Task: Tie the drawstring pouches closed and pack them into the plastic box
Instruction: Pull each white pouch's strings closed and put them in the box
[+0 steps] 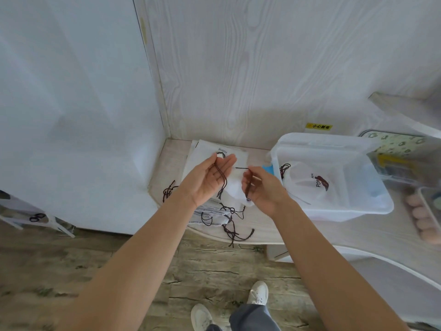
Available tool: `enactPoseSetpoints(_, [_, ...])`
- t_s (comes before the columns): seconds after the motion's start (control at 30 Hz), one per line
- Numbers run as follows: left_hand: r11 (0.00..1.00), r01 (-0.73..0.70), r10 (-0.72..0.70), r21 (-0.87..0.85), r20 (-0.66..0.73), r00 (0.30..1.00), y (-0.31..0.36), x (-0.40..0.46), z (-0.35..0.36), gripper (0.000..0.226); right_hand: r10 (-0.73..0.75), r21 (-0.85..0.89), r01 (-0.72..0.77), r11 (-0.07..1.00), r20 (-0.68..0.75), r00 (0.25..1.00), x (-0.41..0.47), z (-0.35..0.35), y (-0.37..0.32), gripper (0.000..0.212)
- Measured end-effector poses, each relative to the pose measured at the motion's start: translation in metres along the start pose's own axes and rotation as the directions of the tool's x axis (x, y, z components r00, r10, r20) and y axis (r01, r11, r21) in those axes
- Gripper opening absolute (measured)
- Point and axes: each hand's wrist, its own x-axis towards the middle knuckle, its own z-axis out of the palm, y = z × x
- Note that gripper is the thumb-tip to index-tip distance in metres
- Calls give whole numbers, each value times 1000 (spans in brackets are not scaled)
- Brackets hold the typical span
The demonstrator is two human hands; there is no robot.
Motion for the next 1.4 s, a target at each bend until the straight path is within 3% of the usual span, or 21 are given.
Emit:
enactPoseSetpoints(0.1, [997,-19,18,75,20,1000,-6,1,-2,31,-34,43,29,999,114,993,-3,0,-3,15])
enactPoseSetpoints(0.2, [985,-54,48,165,39,998,-10,3,1,28,-93,-125,124,984,228,969,-7,8,4,13])
enactPoseSetpoints(0.33, [976,-83,84,200,7,996,-12,4,7,33,-134,-110,166,980,253,958,-6,17,17,14])
enactPoseSetpoints(0.47, [943,-94,96,319,10,995,-10,3,6,31,-178,-367,269,891,264,948,-7,17,21,9])
enactPoseSetpoints(0.57, [930,-102,109,352,2,994,-7,2,6,28,-290,-656,374,656,239,927,-7,14,13,5])
enactPoseSetpoints(0.63, [905,-92,106,415,-10,994,-7,0,6,30,-380,-825,420,379,275,883,-6,12,9,9])
enactPoseSetpoints(0.73, [814,-71,87,577,0,996,-7,0,6,35,-484,-870,493,24,421,767,-4,5,11,10])
enactPoseSetpoints(0.83, [717,-37,88,696,-37,995,-2,-2,10,31,-449,-838,519,-167,533,717,-1,-1,15,6])
enactPoseSetpoints(0.97, [511,-21,110,860,-41,993,4,-5,21,24,-430,-772,592,-231,627,650,7,-7,20,1])
enactPoseSetpoints(1.1, [171,-75,164,982,46,985,8,-7,31,27,-487,-843,530,-85,500,717,12,-6,32,4])
enactPoseSetpoints(1.23, [-51,-117,244,992,126,962,13,-14,36,37,-542,-889,456,44,362,758,16,-4,36,9])
enactPoseSetpoints(1.3, [-163,-118,281,979,161,946,13,-17,35,41,-527,-894,444,53,353,773,16,-2,34,11])
enactPoseSetpoints(1.4, [-449,-83,339,890,256,905,13,-17,28,39,-512,-903,428,45,347,786,15,-1,31,13])
